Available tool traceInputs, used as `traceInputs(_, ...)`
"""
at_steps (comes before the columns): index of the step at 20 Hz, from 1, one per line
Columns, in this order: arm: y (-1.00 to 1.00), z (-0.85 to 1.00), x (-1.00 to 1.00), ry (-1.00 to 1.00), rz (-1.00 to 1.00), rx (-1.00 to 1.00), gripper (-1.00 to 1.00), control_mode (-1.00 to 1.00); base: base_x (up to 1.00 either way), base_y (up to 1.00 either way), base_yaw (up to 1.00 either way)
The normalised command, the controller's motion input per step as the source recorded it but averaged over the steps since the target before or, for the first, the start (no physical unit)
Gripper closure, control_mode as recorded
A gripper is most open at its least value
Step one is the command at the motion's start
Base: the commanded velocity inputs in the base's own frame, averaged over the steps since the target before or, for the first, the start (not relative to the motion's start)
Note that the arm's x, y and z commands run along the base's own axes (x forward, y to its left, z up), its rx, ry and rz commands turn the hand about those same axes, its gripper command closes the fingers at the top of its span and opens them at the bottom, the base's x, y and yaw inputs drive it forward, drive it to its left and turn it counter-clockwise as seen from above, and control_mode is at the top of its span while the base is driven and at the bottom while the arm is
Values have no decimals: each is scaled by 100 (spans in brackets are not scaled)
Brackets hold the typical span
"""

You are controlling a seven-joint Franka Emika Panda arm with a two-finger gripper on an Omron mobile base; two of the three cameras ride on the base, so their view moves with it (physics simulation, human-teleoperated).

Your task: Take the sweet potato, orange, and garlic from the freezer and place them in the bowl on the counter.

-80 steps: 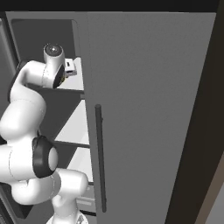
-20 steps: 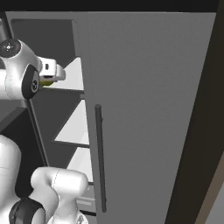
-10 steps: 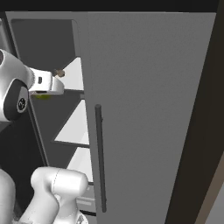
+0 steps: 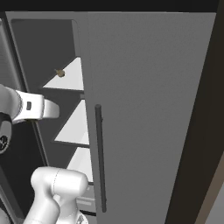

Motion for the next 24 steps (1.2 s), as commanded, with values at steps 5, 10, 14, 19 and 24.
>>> traceInputs(5, -19, 3, -45, 0, -6, 0, 100, -100, 0, 0, 0)
traceInputs(10, -28, 4, -18, 2, -8, 0, 100, -100, 0, 0, 0)
traceInputs(14, 0, 0, -5, 2, -7, 0, 100, -100, 0, 0, 0)
traceInputs(19, 3, 1, -1, 5, -1, 0, 100, -100, 0, 0, 0)
traceInputs(24, 0, 0, 0, 7, 0, 0, 100, -100, 0, 0, 0)
